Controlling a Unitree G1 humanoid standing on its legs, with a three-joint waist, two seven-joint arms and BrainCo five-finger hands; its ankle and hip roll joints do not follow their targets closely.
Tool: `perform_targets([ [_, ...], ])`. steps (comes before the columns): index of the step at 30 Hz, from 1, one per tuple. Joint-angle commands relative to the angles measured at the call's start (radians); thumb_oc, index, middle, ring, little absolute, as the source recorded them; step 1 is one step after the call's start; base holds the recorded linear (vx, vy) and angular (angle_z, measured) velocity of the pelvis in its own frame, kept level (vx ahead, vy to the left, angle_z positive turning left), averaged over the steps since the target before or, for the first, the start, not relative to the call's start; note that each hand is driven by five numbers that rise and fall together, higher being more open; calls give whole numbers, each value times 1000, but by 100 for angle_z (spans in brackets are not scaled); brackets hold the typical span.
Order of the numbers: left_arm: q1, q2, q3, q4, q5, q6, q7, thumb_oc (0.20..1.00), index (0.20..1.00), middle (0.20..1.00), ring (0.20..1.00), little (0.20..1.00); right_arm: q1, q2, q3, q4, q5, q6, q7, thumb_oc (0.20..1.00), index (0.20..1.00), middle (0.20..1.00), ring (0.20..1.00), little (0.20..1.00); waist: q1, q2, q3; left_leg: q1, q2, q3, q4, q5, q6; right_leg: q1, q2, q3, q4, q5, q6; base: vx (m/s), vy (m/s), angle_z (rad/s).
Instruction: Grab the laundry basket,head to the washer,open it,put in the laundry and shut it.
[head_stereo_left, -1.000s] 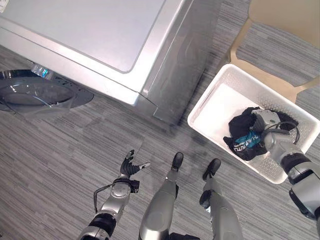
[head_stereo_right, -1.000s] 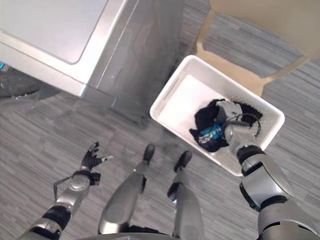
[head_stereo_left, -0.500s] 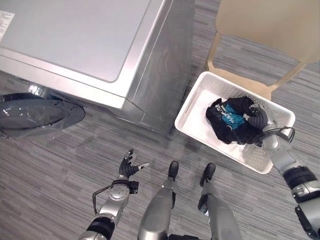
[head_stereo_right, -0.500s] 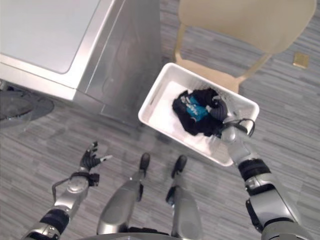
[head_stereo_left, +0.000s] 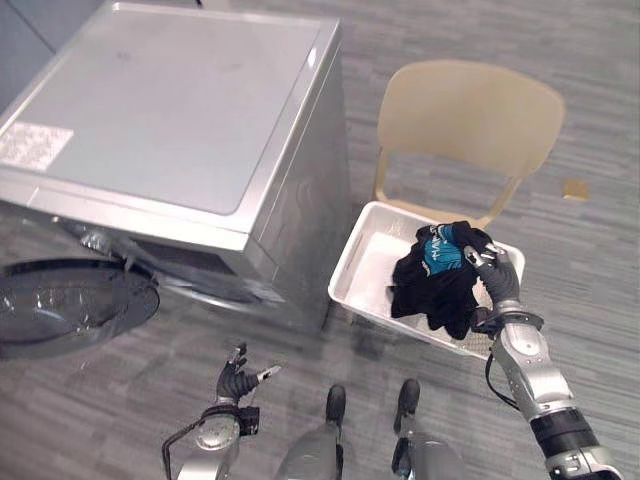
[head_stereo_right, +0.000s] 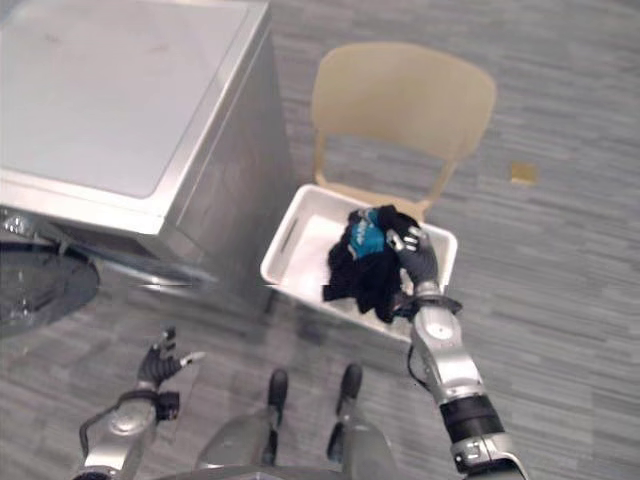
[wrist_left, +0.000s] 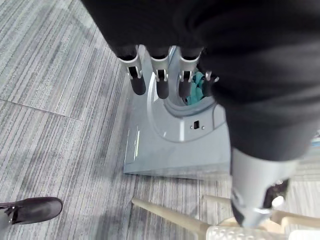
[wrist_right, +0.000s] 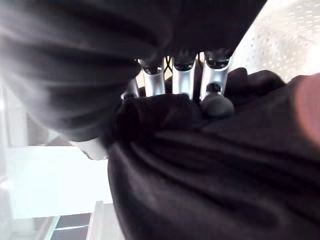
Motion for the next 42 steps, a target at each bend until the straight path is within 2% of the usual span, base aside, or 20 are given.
perform_targets([
  [1, 18, 24, 14, -11, -15, -12, -13, 1000, 1000, 1000, 1000, 1000, -12, 10, -21, -104, 133, -95, 78, 200, 200, 200, 200, 200, 4, -22, -76, 15, -20, 15, 3, -35, 5, 103, -10, 5, 55, -189, 88, 29, 83, -20],
  [4, 44, 20, 27, -42, -24, -15, -20, 1000, 1000, 1000, 1000, 1000, 15, 26, 8, -189, 177, -96, 130, 200, 200, 200, 200, 200, -3, -28, -85, 44, -16, 43, 6, -51, 15, 105, -15, 25, 78, -183, 100, -42, 122, -37],
  [8, 30, 31, 19, -63, -20, -19, -17, 1000, 1000, 1000, 1000, 1000, 26, 30, 43, -238, 189, -95, 161, 200, 200, 200, 200, 200, 3, -34, -59, 36, -7, 61, 36, -53, 24, 79, -17, 51, 156, -192, 108, -144, 19, -33],
  [10, 3, 51, 14, -89, -8, -26, -9, 1000, 1000, 1000, 1000, 1000, 39, 33, 50, -265, 187, -98, 178, 200, 200, 200, 200, 200, -4, -32, -32, 4, 5, 45, 66, -38, 29, 48, 0, 104, 258, -224, 115, -275, -45, -13],
  [13, -18, 66, 21, -109, -8, -42, -5, 1000, 1000, 1000, 1000, 1000, 69, 32, 44, -303, 184, -105, 203, 200, 200, 200, 200, 200, -2, -26, -40, -51, 10, 21, 74, -5, 28, 61, 17, 140, 366, -257, 104, -273, -110, 65],
  [15, -15, 73, 14, -164, -12, -57, -1, 1000, 1000, 1000, 1000, 1000, 81, 38, 42, -327, 183, -104, 208, 200, 200, 200, 200, 200, 24, -38, -64, -106, 1, -14, 85, 29, 10, 144, 38, 169, 305, -320, 74, -309, -269, 100],
  [16, -21, 76, 9, -216, -16, -69, 9, 1000, 1000, 1000, 1000, 1000, 50, 43, 66, -318, 206, -114, 200, 200, 200, 200, 200, 200, 52, -36, -68, -157, 2, -21, 84, 88, -21, 181, 61, 181, 211, -335, 50, -227, -206, 44],
  [17, -21, 76, 10, -217, -16, -68, 9, 1000, 1000, 1000, 1000, 1000, 49, 43, 66, -317, 206, -115, 200, 200, 200, 200, 200, 200, 51, -36, -68, -157, 2, -22, 83, 89, -21, 182, 61, 180, 207, -333, 50, -269, -204, 24],
  [18, -19, 74, 2, -232, -14, -71, 8, 1000, 1000, 1000, 1000, 1000, 39, 47, 74, -314, 222, -123, 192, 200, 200, 200, 200, 200, 59, -30, -69, -178, 6, -29, 75, 114, -31, 187, 77, 188, 167, -347, 37, -205, -127, 11],
  [20, -33, 65, -15, -273, -10, -78, 7, 1000, 1000, 1000, 1000, 1000, 14, 28, 86, -321, 231, -123, 192, 200, 200, 200, 200, 200, 60, -3, -57, -211, 14, -42, 29, 173, -67, 171, 102, 177, 132, -341, 22, -347, -148, 10],
  [21, -48, 64, -28, -288, -4, -80, 3, 1000, 1000, 1000, 1000, 1000, 4, 21, 89, -326, 233, -121, 190, 200, 200, 200, 200, 200, 57, 6, -46, -225, 13, -32, 23, 184, -79, 159, 103, 161, 131, -332, 21, -374, -58, 51],
  [23, -86, 66, -62, -334, 23, -95, -3, 1000, 1000, 1000, 1000, 1000, -20, -1, 99, -338, 237, -123, 187, 200, 200, 200, 200, 200, 30, 8, -34, -227, 15, 29, 56, 132, -63, 124, 80, 106, 122, -304, 31, -407, -2, 87],
  [24, -108, 80, -91, -385, 55, -109, -12, 1000, 1000, 1000, 1000, 1000, -39, -11, 128, -350, 244, -117, 197, 200, 200, 200, 200, 200, 10, -5, -33, -207, 16, 47, 139, 67, -45, 112, 51, 70, 105, -283, 39, -301, -1, 62],
  [25, -108, 80, -91, -385, 55, -109, -12, 1000, 1000, 1000, 1000, 1000, -40, -11, 128, -350, 244, -117, 197, 200, 200, 200, 200, 200, 9, -4, -35, -211, 17, 45, 140, 69, -45, 110, 53, 69, 103, -280, 38, -216, 0, 62],
  [26, -121, 83, -106, -401, 75, -115, -9, 1000, 1000, 1000, 1000, 1000, -50, -12, 142, -358, 248, -118, 204, 200, 200, 200, 200, 200, -2, -12, -36, -196, 16, 48, 174, 29, -37, 106, 38, 57, 98, -269, 37, -106, 3, 78],
  [28, -154, 88, -142, -426, 102, -125, -1, 1000, 1000, 1000, 1000, 1000, -71, -11, 173, -376, 257, -116, 220, 200, 200, 200, 200, 200, -31, -23, -51, -119, 32, 70, 195, -43, -34, 104, 18, 24, 85, -257, 35, -95, 44, 81],
  [29, -196, 78, -186, -427, 131, -128, 14, 1000, 1000, 1000, 1000, 1000, -88, -2, 203, -395, 256, -110, 226, 200, 200, 200, 200, 200, -57, -23, -72, -55, 46, 91, 175, -54, -38, 112, 16, 3, 72, -255, 35, -26, 76, 80],
  [30, -197, 78, -186, -427, 131, -128, 14, 1000, 1000, 1000, 1000, 1000, -89, -2, 203, -395, 256, -110, 225, 200, 200, 200, 200, 200, -59, -23, -74, -57, 45, 89, 171, -49, -38, 110, 16, 1, 70, -252, 35, 35, 111, 90],
  [37, -403, 7, -365, -371, 188, -111, 70, 1000, 1000, 1000, 1000, 1000, -199, 70, 358, -403, 300, -108, 225, 200, 200, 200, 200, 200, -77, -37, -134, 44, 29, 83, 9, -30, -31, 165, 22, -13, 33, -231, 50, 54, 89, 29],
  [42, -485, -20, -413, -338, 211, -107, 96, 1000, 1000, 1000, 1000, 1000, -219, 107, 421, -390, 329, -100, 236, 200, 200, 200, 200, 200, -76, -48, -147, 68, 26, 91, -6, -37, -27, 176, 22, -2, 32, -225, 58, 19, 50, 4],
])
